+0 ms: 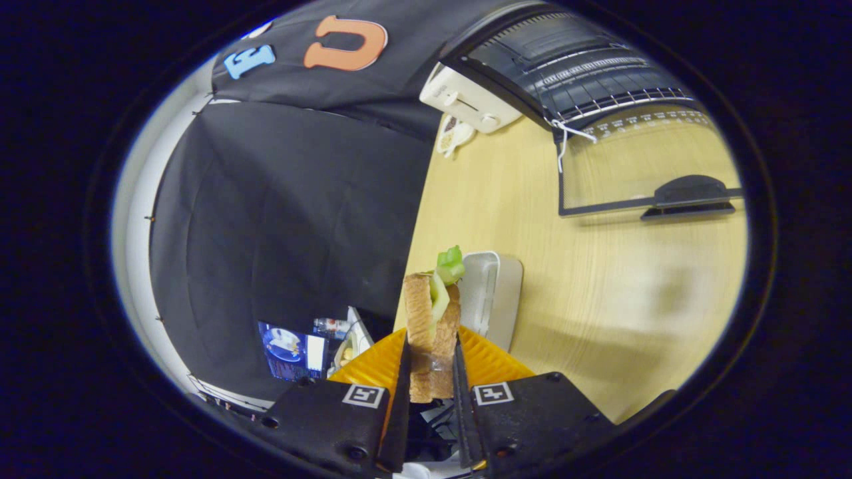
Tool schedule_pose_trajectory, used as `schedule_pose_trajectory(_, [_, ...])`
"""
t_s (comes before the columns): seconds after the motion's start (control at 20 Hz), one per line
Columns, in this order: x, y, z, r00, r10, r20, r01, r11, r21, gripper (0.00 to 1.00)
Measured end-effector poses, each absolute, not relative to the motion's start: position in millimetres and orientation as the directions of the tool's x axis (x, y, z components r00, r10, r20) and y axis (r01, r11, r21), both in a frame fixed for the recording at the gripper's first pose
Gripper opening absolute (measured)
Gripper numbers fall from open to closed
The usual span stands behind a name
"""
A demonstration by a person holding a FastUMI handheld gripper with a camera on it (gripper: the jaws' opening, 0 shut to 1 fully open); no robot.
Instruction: Open the toaster oven, put the food inside, and close the toaster oven door.
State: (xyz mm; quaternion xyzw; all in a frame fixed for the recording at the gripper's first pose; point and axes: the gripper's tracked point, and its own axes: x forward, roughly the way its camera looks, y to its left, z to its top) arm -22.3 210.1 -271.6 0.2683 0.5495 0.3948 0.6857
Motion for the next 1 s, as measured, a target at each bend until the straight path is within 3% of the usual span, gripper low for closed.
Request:
schedule_pose_trajectory(0.2, [-6, 207, -247, 0.212, 0.853, -0.477, -0.387, 0.521, 0.76, 0.35])
schedule_pose_trajectory(0.4, [26, 197, -218, 0.378, 0.853, -0.36, -0.4, 0.501, 0.767, 0.35])
schedule_pose_trajectory(0.55, [59, 178, -214, 0.523, 0.795, -0.307, -0.349, 0.529, 0.773, 0.35])
schedule_pose_trajectory(0.75, [95, 153, -222, 0.639, 0.72, -0.271, -0.28, 0.546, 0.789, 0.35])
schedule_pose_trajectory(1.0, [153, 109, -248, 0.813, 0.503, -0.292, -0.087, 0.602, 0.794, 0.35])
